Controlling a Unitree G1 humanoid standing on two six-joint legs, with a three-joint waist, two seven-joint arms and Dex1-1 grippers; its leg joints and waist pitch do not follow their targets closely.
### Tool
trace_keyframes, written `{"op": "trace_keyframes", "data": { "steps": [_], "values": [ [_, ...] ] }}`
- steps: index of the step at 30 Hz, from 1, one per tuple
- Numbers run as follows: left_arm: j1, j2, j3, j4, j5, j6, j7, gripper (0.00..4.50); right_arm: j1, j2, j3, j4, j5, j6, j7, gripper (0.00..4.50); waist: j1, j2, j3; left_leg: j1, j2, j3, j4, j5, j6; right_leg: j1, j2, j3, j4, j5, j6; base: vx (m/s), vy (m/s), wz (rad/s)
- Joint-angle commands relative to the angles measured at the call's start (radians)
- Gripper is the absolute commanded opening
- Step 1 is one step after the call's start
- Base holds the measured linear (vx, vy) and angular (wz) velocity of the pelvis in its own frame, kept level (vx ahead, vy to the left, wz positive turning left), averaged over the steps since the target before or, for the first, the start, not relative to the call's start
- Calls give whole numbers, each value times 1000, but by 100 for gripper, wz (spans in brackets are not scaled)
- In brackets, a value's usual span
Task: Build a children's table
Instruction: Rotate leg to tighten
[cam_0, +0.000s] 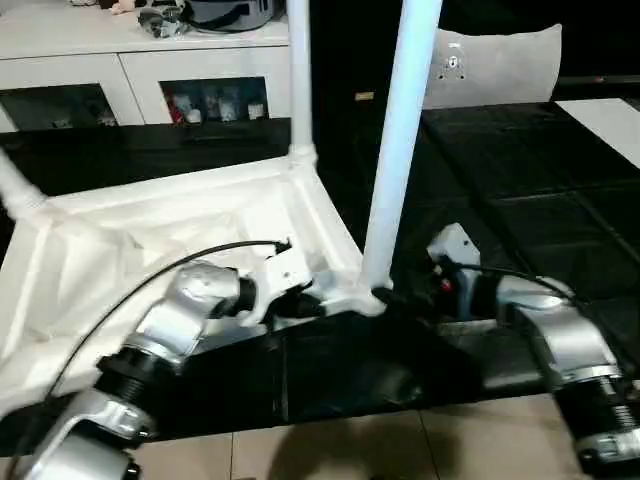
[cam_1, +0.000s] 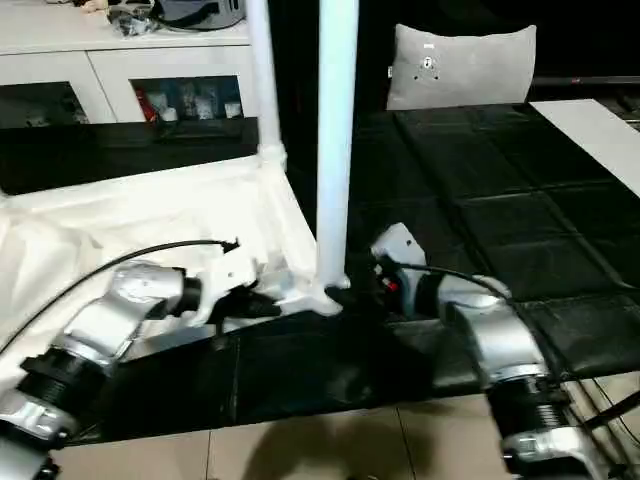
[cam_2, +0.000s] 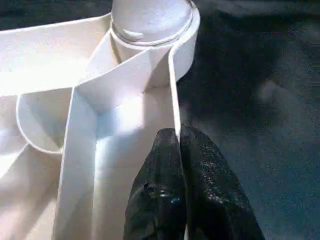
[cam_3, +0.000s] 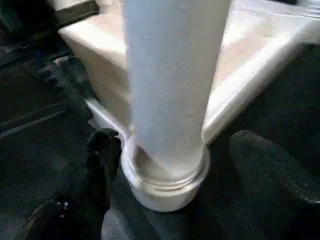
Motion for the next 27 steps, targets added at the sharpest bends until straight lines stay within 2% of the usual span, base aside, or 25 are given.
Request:
{"op": "trace_keyframes", "data": {
  "steps": [1, 6, 7, 11, 12, 13, 16, 23, 26, 27],
  "values": [
    [-7, 23, -62, 5, 20, -55, -89, 0, -11, -17, 17, -9, 29, -16, 89, 363, 5, -5, -62, -16, 34, -1, -64, -98, 113, 70, -67, 67, -73, -318, -101, 0, 0, 0],
    [-9, 48, -92, 26, 22, -126, -170, 0, -29, -39, 38, 19, 53, -16, 204, 332, 23, -5, -62, -12, 38, 2, -65, -100, 107, 68, -68, 69, -70, -315, -118, 0, 0, 0],
    [-10, 49, -94, 30, 21, -135, -177, 0, -30, -40, 40, 22, 55, -17, 215, 318, 27, -8, -61, -12, 38, 3, -65, -104, 106, 67, -69, 70, -71, -325, -116, 0, 0, 0],
    [-10, 53, -106, 20, 6, -159, -225, 0, -29, -48, 59, 13, 80, 0, 282, 285, 36, -8, -62, -12, 40, 2, -66, -102, 96, 68, -70, 71, -70, -336, -106, 0, 0, 0],
    [-9, 55, -109, 13, 4, -161, -231, 0, -27, -49, 66, 10, 83, 6, 293, 285, 39, -16, -62, -11, 39, 4, -66, -98, 95, 68, -70, 72, -71, -338, -104, 0, 0, 0],
    [-5, 57, -115, 3, 3, -164, -240, 0, -23, -48, 72, 8, 85, 9, 306, 265, 42, -12, -62, -11, 40, 2, -67, -93, 94, 67, -71, 72, -69, -340, -105, 0, 0, 0],
    [-2, 59, -121, -10, 0, -166, -253, 0, -20, -45, 76, 8, 89, 13, 322, 257, 45, -11, -63, -12, 40, 2, -67, -92, 89, 67, -71, 71, -69, -343, -101, 0, 0, 0],
    [-2, 57, -122, -15, -9, -176, -285, 0, -19, -27, 85, 21, 95, 20, 337, 204, 47, -9, -63, -12, 38, 2, -67, -94, 81, 68, -70, 70, -71, -347, -94, 0, 0, 0],
    [2, 50, -110, -24, -20, -128, -264, 0, -3, -25, 81, -4, 112, 40, 332, 197, 47, -9, -64, -11, 38, 2, -67, -90, 80, 68, -69, 70, -70, -339, -95, 0, 0, 0],
    [4, 44, -104, -31, -24, -109, -247, 0, 2, -20, 73, -13, 120, 48, 320, 195, 47, -6, -64, -11, 39, 2, -67, -88, 80, 68, -69, 71, -70, -332, -98, 0, 0, 0]
  ]
}}
